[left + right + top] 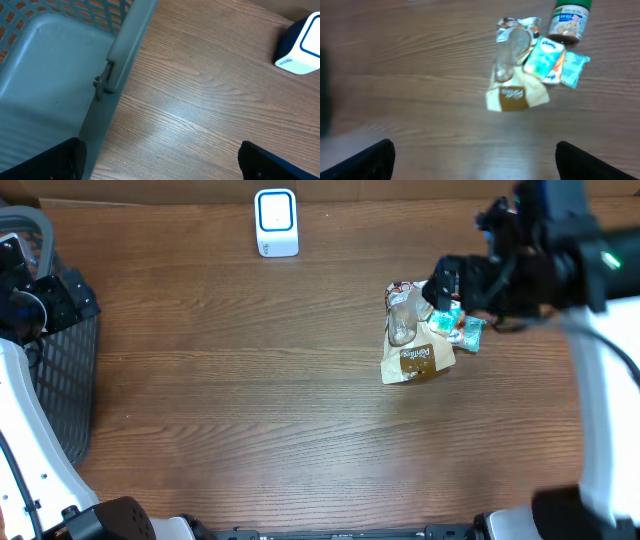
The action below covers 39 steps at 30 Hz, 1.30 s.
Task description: Scan the item barcode
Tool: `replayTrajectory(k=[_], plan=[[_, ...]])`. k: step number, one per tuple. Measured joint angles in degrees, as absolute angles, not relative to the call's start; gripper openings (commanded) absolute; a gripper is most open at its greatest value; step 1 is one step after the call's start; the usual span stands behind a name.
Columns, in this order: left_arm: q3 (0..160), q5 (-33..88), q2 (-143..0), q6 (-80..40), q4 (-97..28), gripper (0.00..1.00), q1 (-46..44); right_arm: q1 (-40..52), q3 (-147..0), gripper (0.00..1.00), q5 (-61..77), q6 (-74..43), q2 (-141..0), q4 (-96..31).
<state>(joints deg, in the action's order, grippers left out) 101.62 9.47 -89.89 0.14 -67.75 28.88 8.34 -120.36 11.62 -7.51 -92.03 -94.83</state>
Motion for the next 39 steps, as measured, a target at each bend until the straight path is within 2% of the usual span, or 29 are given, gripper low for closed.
replayTrajectory(k=[4, 14, 18, 20, 22, 27, 31, 39], plan=[[101.62, 9.47, -89.89, 0.14, -67.75, 1.0, 28.88, 8.34, -120.66, 1.0, 13.85, -7.46, -87.94, -95.72], [101.62, 9.47, -89.89, 0.14, -67.75, 1.0, 28.88, 8.34, -120.66, 1.0, 11.33, -7.44, -88.4, -94.76], [101.62, 9.47, -89.89, 0.14, -67.75, 0.99, 28.88, 8.34, -120.07, 1.0, 8.49, -7.44, -87.83, -88.73], [101.62, 9.45, -89.91, 0.14, -67.75, 1.0, 28.88, 8.34, -116.75, 1.0, 6.85, -6.94, -85.52, -80.4], [101.62, 9.47, -89.89, 0.14, -67.75, 1.0, 28.88, 8.32, -107.2, 1.0, 5.89, -5.65, -79.42, -67.37], [101.62, 9.47, -89.89, 0.14, -67.75, 1.0, 28.88, 8.21, -83.26, 1.0, 5.41, -4.23, -64.45, -45.63], [101.62, 9.47, -89.89, 0.14, -67.72, 1.0, 28.88, 7.14, -58.06, 1.0, 5.13, -3.44, -48.05, -27.49], [101.65, 9.45, -89.89, 0.14, -67.77, 0.99, 28.88, 6.76, -24.49, 1.0, 5.06, -3.09, -22.02, -5.69]])
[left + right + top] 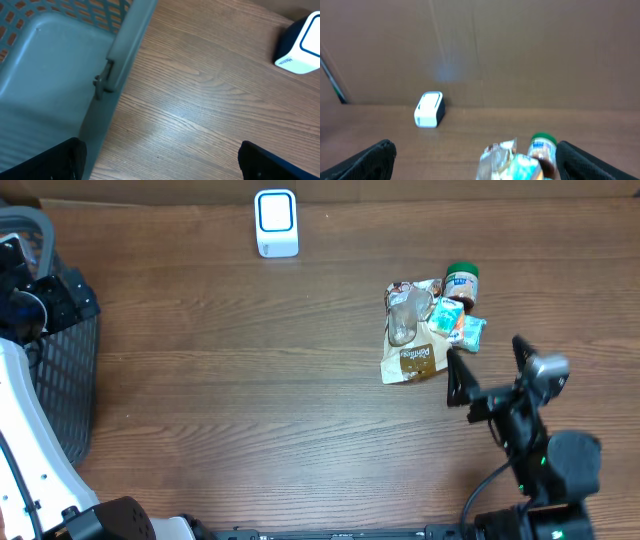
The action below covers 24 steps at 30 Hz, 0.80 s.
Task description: Scan the item barcode
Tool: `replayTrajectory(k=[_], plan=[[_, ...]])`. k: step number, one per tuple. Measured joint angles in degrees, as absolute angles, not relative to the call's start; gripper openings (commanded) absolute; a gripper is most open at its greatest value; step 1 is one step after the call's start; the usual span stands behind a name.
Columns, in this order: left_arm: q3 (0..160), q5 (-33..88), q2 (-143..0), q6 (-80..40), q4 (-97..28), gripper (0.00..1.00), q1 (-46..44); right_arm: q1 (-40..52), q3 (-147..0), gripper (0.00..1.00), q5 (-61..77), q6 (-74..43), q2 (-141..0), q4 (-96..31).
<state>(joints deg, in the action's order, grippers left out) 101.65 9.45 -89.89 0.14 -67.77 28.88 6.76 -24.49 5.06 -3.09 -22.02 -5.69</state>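
A pile of items lies right of the table's middle: a cream and brown pouch, a green-lidded jar and teal packets. The white scanner stands at the back edge. My right gripper is open just in front of the pile, facing the back wall. Its view shows the pouch, the jar and the scanner between wide-spread fingers. My left gripper is open and empty at the far left beside the basket.
A dark grey mesh basket stands at the table's left edge, with its rim and handle in the left wrist view. A brown cardboard wall runs behind the table. Bare wood lies between the scanner and the pile.
My right gripper was above and behind the pile, looking down on it. Now it is in front of the pile, facing the back wall. The jar now shows in the overhead view. The left arm is unmoved.
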Motion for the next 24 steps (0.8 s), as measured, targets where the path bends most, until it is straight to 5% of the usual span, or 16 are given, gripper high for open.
replayTrajectory(k=[8, 24], plan=[[101.65, 9.47, -89.91, 0.14, -67.75, 1.0, 28.88, 6.76, -6.28, 1.0, 5.85, -2.98, -8.14, 1.5], [101.65, 9.47, -89.91, 0.14, -67.75, 1.0, 28.88, 6.79, -1.06, 1.0, 10.07, -2.98, -0.78, -4.08]])
